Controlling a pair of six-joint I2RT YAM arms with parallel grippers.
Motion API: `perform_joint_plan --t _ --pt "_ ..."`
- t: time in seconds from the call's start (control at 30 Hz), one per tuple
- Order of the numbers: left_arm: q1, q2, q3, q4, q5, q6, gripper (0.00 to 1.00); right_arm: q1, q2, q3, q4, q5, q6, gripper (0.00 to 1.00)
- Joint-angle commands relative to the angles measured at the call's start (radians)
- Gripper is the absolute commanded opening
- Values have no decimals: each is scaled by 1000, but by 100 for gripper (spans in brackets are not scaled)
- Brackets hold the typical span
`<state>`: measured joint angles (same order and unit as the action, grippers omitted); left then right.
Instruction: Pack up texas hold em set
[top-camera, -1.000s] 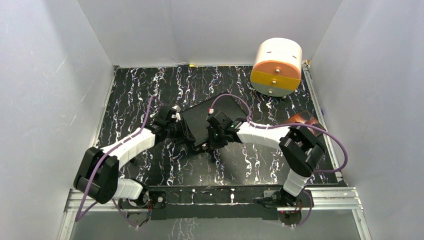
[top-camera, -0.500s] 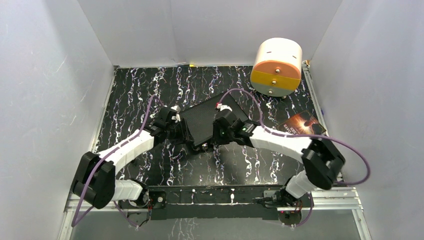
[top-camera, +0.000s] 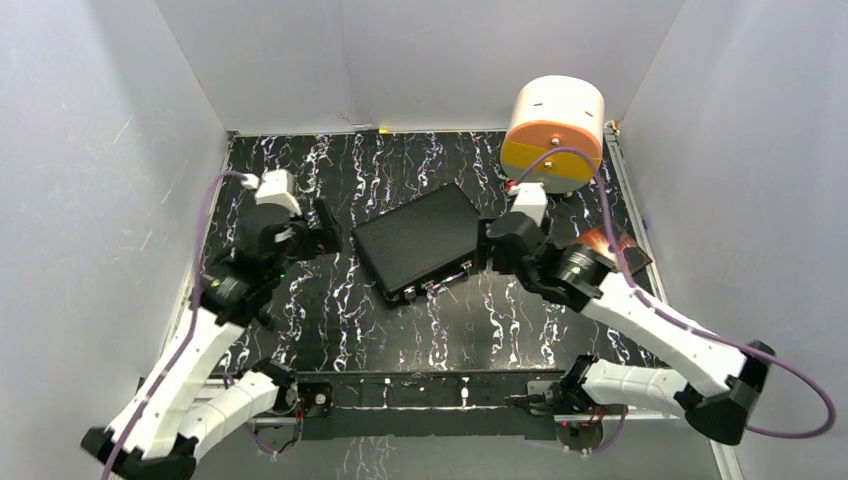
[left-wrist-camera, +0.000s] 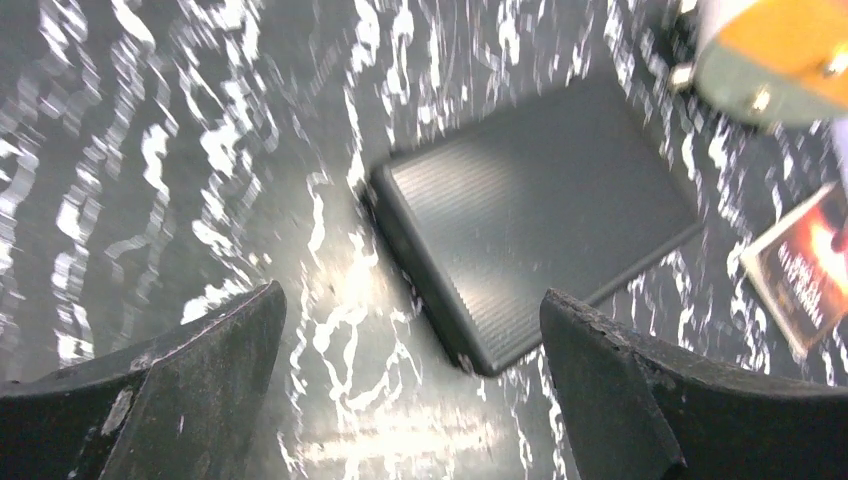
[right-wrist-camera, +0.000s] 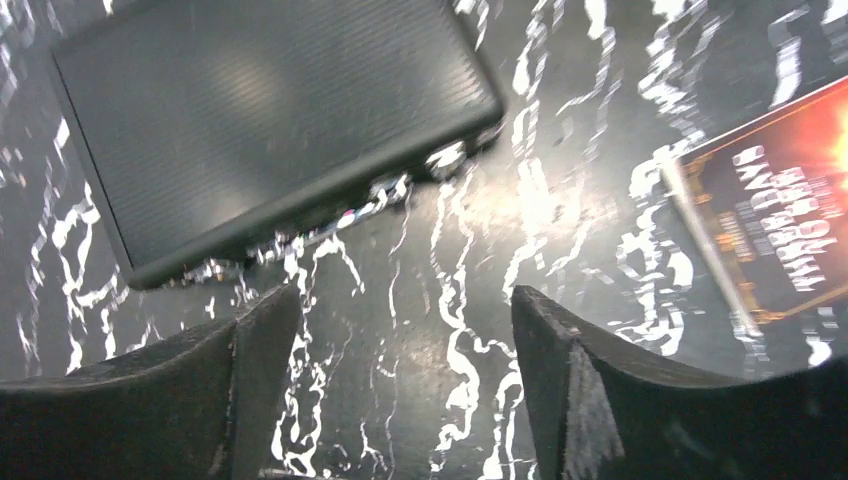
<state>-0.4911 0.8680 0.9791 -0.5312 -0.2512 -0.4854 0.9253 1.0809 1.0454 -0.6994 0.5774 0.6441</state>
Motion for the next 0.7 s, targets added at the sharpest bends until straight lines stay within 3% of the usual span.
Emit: perform_joint_plan --t 0.0,0.13,0.33,0.67 --pt "2 -97 174 -134 -214 155 98 1 -124 166 -144 255 -59 89" --pt "3 -121 328 -198 -285 224 98 0 -192 252 -147 316 -108 98" --pt "2 -112 485 -282 -328 256 98 0 -228 353 -147 381 -159 98" --pt "1 -148 519 -276 -364 271 98 1 -288 373 -86 420 -198 98"
